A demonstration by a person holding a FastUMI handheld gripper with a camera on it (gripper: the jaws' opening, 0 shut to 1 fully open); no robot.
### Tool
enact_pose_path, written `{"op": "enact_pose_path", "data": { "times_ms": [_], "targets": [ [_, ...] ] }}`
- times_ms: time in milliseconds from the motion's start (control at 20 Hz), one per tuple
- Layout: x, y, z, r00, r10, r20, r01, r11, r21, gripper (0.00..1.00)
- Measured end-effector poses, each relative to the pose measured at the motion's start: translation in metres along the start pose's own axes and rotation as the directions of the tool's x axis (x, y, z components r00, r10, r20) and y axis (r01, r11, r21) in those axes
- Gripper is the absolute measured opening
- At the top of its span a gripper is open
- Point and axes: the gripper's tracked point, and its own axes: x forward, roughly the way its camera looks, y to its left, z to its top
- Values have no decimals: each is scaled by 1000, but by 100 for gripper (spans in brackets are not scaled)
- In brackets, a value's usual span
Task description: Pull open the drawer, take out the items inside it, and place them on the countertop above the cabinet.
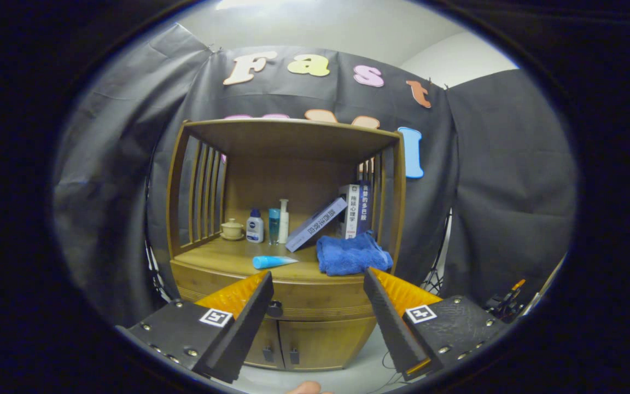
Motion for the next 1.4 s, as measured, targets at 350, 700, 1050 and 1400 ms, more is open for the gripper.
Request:
{"op": "enact_pose_path", "data": {
  "times_ms": [350, 700, 1050, 1400],
  "targets": [
    [-2, -3, 0, 1000, -15, 0, 15, 1000, 0, 99],
    [-3, -8, -2, 1000, -30, -8, 30, 1000, 10, 99],
    [-2, -13, -3, 999, -39, -11, 39, 999, 21, 99],
    [-6, -16, -2, 999, -51, -11, 52, 999, 18, 99]
  ]
}}
